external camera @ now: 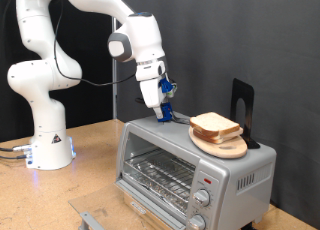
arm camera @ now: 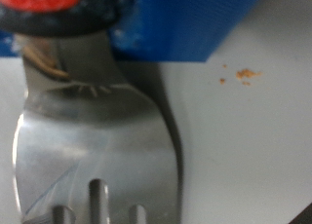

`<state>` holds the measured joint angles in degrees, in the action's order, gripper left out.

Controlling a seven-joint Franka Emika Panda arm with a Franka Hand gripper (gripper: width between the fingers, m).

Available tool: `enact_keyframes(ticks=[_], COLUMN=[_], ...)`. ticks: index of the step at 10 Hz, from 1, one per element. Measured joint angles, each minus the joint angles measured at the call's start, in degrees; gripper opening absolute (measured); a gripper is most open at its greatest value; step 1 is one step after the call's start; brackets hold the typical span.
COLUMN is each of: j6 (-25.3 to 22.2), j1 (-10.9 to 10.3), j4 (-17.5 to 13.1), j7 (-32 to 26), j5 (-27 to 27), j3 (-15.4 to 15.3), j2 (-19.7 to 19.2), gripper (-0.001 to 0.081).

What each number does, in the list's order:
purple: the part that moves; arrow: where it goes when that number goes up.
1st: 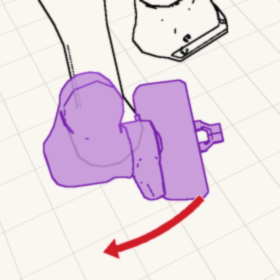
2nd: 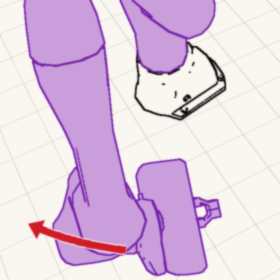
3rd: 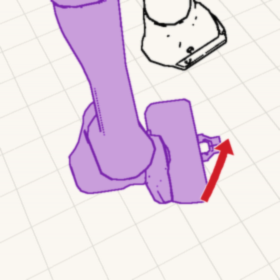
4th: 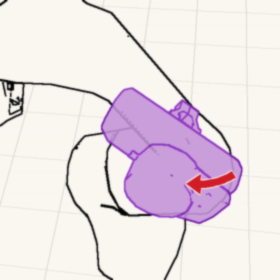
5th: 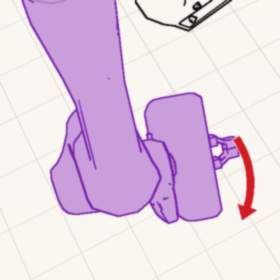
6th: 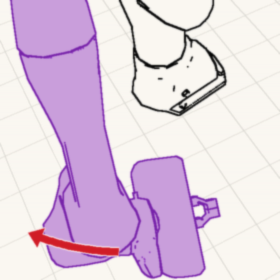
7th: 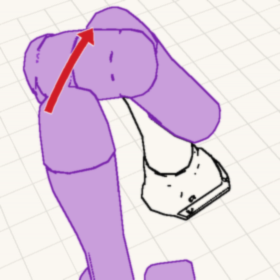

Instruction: Make a piece of toast with the oven

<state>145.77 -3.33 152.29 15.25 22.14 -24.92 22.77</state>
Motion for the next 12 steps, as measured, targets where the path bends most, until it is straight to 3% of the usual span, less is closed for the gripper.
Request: enact_keyframes(ticks=[7, 8, 9, 10, 11, 12], j6=[0.7, 0.8, 0.8, 0.9, 1.0, 1.2], j1=[-0.1, -0.1, -0.1, -0.1, -0.1, -0.1], j4=[0.0, 0.0, 0.0, 0.0, 0.0, -0.1], j7=[0.0, 0.1, 0.2, 0.4, 0.8, 1.1], j5=[0.2, 0.2, 0.2, 0.2, 0.2, 0.2], j3=[-0.7, -0.7, -0.8, -0.9, -1.0, -1.1], j2=[-0.5, -0.6, -0.7, -0.8, -0.9, -1.0], gripper=[0.0800, 0.0673, 0.0673, 0.0479, 0.0381, 0.0381])
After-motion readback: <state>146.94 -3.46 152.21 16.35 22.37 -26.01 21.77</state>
